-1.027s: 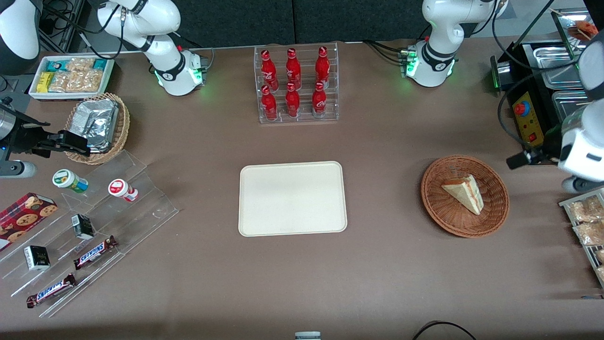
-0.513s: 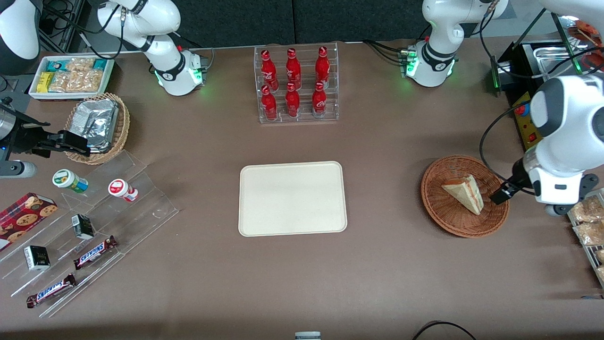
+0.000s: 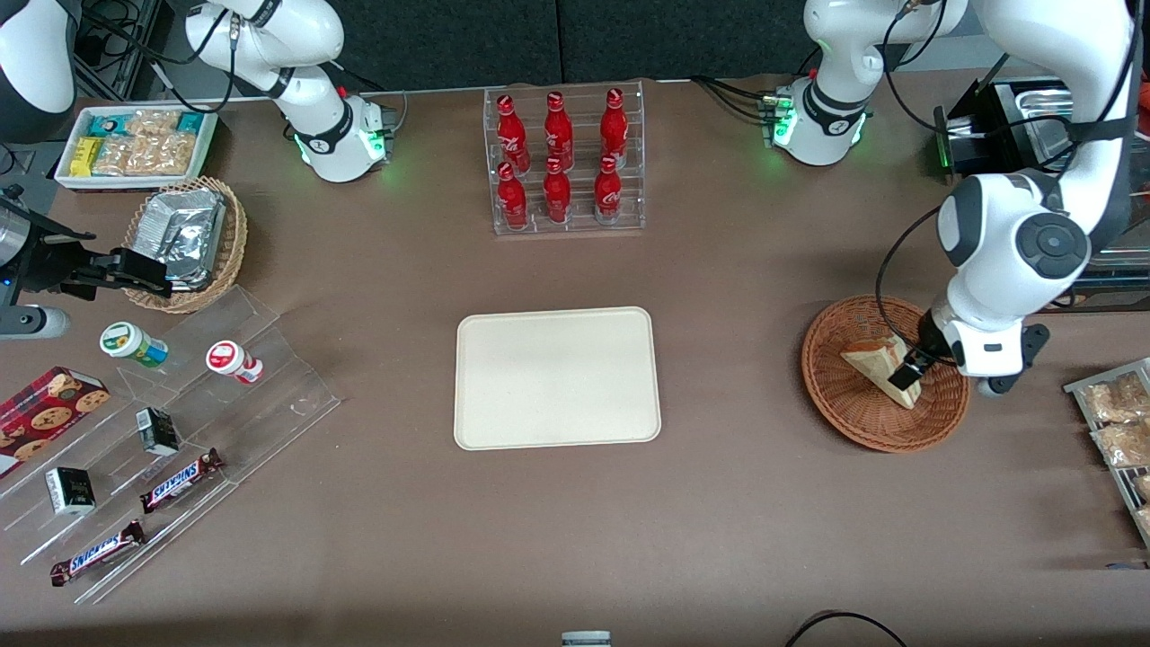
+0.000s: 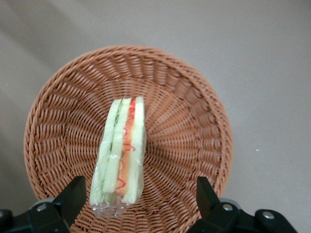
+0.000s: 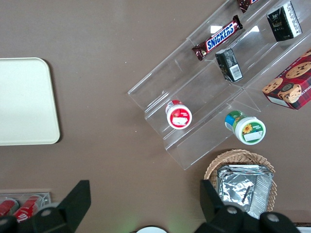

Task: Place sandwich from basket to tray
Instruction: 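Lower the open left gripper around the sandwich and close it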

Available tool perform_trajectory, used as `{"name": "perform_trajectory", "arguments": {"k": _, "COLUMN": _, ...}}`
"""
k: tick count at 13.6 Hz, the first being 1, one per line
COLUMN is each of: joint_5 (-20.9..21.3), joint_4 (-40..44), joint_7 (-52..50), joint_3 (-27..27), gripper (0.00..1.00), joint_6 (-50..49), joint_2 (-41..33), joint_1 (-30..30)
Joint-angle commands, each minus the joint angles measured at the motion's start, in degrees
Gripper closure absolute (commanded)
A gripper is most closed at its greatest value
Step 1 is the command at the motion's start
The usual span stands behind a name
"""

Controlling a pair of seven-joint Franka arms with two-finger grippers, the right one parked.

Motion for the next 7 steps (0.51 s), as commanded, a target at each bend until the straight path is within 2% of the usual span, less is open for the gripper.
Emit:
{"name": "perform_trajectory", "arguments": {"k": 1, "joint_5": 0.0, "joint_4": -5.3, "joint_7": -1.6, "joint_3": -0.2, "gripper": 0.0, "joint_6": 3.8, "joint_2": -2.8, "joint_1": 0.5}}
{"name": "perform_trajectory", "arguments": {"k": 7, "joint_5": 0.0, "joint_4": -12.3, "joint_7": -1.7, "joint_3": -0.1, "gripper": 0.0, "joint_6": 12.9, "joint_2": -2.6, "joint_1": 0.7}}
